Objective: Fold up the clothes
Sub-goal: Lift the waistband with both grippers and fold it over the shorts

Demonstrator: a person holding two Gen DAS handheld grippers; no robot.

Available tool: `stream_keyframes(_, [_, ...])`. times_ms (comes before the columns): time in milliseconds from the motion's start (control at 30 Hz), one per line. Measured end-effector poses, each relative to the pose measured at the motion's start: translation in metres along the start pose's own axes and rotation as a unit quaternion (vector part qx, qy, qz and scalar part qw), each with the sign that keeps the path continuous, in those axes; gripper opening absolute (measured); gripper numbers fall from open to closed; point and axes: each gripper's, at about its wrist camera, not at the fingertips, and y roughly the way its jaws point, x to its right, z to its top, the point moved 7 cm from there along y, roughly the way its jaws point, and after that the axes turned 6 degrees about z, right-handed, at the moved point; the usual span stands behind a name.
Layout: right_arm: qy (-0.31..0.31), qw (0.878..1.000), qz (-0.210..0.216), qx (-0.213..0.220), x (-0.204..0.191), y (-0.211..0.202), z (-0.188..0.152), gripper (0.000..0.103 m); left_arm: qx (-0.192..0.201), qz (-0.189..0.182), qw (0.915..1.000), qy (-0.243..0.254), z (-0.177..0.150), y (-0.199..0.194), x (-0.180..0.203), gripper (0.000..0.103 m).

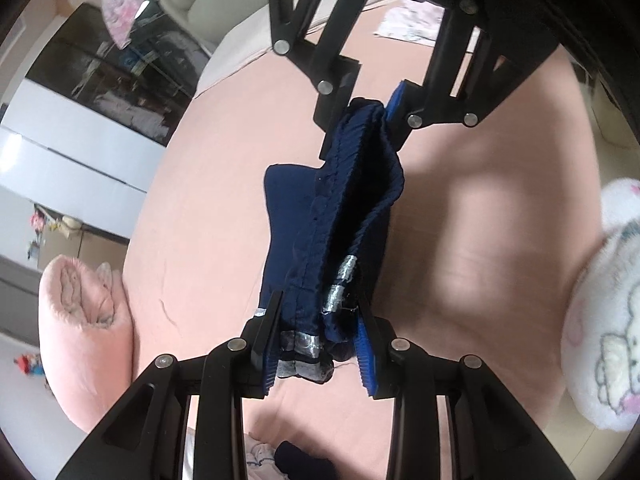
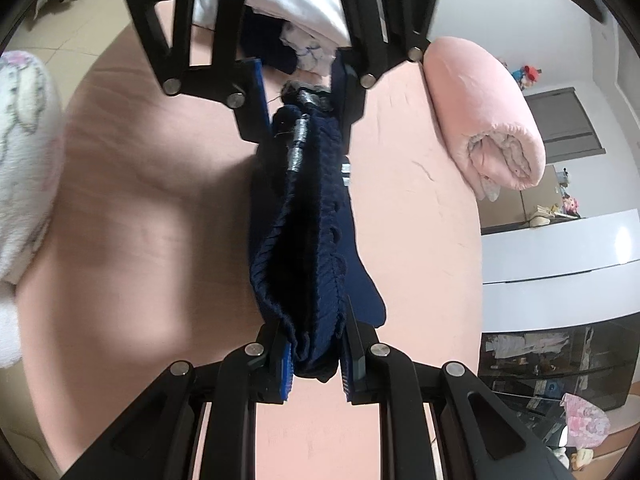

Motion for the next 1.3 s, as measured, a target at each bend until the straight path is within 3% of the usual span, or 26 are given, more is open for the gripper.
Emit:
stream_keyframes(500, [0.009,0.999,-0.036,-0.021,0.033,0.036,-0.008,0.016,-0.024,0.069,0.9969,-0.028,-0.006,0.042,-0.031,0.030])
stream_keyframes(733, [0.000,0.998,-0.057,-0.025,0.045,0.047,-0.013,0.016,-0.028,0.072,0.9955,-0.055,-0.007,0.053,-0.035,0.030])
stream_keyframes(1000, [-0.024,0.998,-0.050,-0.037,0.048,0.073,-0.015,0.016,-0.045,0.086,0.9930,-0.067,-0.018,0.070,-0.034,0.030])
stream_keyframes(1300, [-0.017,0.999,-0.031,-0.042,0.045,0.104,-0.016,0.016,-0.074,0.076,0.9922,-0.066,-0.029,0.091,-0.025,0.030])
